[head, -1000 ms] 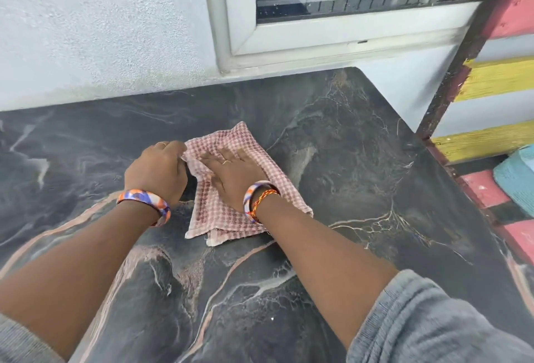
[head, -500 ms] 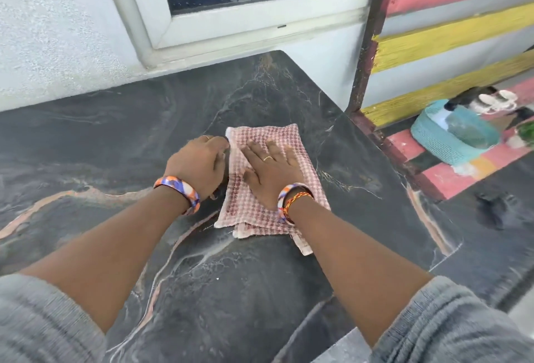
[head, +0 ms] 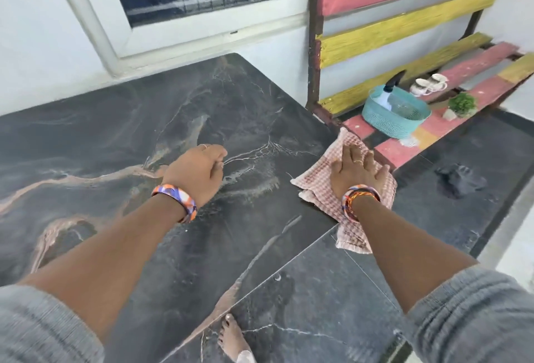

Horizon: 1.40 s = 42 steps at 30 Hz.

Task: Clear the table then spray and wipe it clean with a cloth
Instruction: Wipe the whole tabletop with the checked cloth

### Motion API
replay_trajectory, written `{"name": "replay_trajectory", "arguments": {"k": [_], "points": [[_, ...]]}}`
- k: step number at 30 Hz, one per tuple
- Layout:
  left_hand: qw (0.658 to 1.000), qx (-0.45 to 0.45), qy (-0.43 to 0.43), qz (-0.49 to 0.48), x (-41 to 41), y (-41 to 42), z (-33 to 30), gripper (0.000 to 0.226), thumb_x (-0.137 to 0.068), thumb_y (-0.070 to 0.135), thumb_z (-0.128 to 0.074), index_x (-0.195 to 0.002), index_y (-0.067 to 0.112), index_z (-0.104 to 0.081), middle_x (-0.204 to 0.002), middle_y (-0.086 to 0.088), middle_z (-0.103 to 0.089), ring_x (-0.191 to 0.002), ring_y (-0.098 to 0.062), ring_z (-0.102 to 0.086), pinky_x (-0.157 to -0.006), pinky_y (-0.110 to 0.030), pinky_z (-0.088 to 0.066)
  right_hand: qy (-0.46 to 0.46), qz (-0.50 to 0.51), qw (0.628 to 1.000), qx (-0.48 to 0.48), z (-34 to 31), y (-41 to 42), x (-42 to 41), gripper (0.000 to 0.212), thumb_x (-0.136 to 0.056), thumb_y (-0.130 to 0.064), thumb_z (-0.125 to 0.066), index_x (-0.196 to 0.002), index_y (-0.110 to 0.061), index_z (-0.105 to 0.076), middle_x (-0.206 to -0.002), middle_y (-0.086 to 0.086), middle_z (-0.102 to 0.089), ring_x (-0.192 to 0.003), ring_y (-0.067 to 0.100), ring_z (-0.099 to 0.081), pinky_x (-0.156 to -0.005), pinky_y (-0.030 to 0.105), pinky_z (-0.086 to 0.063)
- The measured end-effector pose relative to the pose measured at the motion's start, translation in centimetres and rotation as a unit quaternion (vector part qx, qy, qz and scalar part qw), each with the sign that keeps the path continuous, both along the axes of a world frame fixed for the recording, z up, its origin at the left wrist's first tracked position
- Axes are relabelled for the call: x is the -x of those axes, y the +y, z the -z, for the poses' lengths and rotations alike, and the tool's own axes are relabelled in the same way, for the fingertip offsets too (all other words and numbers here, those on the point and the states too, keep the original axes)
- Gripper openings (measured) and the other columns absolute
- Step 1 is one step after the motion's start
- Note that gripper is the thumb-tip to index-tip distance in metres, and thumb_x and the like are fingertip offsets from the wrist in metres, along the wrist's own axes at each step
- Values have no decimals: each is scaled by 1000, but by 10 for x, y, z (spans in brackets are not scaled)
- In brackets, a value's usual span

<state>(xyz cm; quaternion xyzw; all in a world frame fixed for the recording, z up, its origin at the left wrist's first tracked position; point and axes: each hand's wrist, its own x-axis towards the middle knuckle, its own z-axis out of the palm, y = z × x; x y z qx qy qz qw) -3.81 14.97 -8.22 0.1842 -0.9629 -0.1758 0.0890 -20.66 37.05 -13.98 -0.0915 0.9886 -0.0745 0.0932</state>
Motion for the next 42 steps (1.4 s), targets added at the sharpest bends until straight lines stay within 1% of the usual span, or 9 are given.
{"name": "replay_trajectory", "arguments": {"k": [7, 12, 15, 19, 22, 28, 31, 35, 42], "points": [[997, 6, 2, -76, -64, 21, 12, 27, -85, 12, -44, -106, 8, -60, -100, -19, -65, -99, -40, -57, -85, -44, -48, 26, -95, 995, 24, 3, 10, -64, 55, -100, -32, -21, -152, -20, -10, -161, -1, -8, -148, 26, -4, -120, 44, -1], [985, 67, -10, -160, -121, 25, 18, 35, -85, 10, -52, -119, 10, -59, -116, -19, -63, -112, -38, -54, -101, -42, -34, 35, -213, 976, 33, 3, -14, -136, 55, -99, -35, -23, -152, -23, -13, -160, -4, -13, -148, 24, -7, -120, 43, -3], [980, 61, -17, -188, -154, 22, 15, 38, -84, 10, -53, -122, 9, -57, -119, -20, -61, -112, -40, -54, -97, -44, -38, 36, -290, 955, 57, 2, -33, -186, 65, -89, -41, -9, -150, -23, -22, -158, -4, -22, -147, 24, -15, -120, 39, -7], [975, 60, 1, -214, -185, 20, 8, 38, -83, 5, -54, -121, 6, -57, -115, -25, -62, -104, -44, -57, -91, -46, -44, 76, -370, 921, 97, 7, -56, -245, 63, -81, -40, -23, -125, -17, -62, -129, 2, -63, -123, 28, -56, -106, 41, -40], [972, 63, 0, -226, -205, 15, 9, 37, -83, 5, -56, -120, 4, -58, -116, -26, -62, -100, -45, -59, -87, -46, -45, 89, -414, 900, 100, 11, -72, -282, 55, -80, -39, -32, -114, -16, -69, -118, 1, -70, -112, 28, -64, -97, 43, -49], [967, 46, -3, -249, -231, -10, 17, 38, -84, 8, -55, -121, 5, -58, -122, -23, -60, -106, -43, -57, -93, -48, -44, 23, -545, 835, 69, 5, -108, -338, 61, -93, -43, -21, -147, -18, -30, -155, 4, -31, -144, 33, -23, -118, 49, -12], [966, 46, 5, -255, -235, -25, 15, 35, -86, 9, -54, -121, 5, -58, -120, -24, -60, -106, -43, -56, -91, -46, -44, -9, -529, 847, 48, 0, -109, -326, 56, -95, -54, -27, -148, -37, -19, -161, -3, -6, -148, 27, 3, -110, 62, 13], [967, 36, 8, -251, -239, -44, 15, 34, -86, 10, -54, -119, 5, -59, -122, -23, -59, -108, -43, -55, -93, -46, -43, -12, -445, 896, -2, -5, -112, -296, 57, -90, -66, -23, -144, -50, -12, -161, -1, 3, -148, 28, 7, -102, 74, 13], [973, 44, 15, -225, -234, -76, 18, 28, -85, 9, -54, -111, 1, -61, -115, -24, -61, -102, -45, -56, -87, -45, -45, 4, -357, 934, -5, -2, -144, -260, 55, -96, -57, -18, -148, -45, -4, -161, 3, 2, -148, 31, 4, -111, 61, 13]]}}
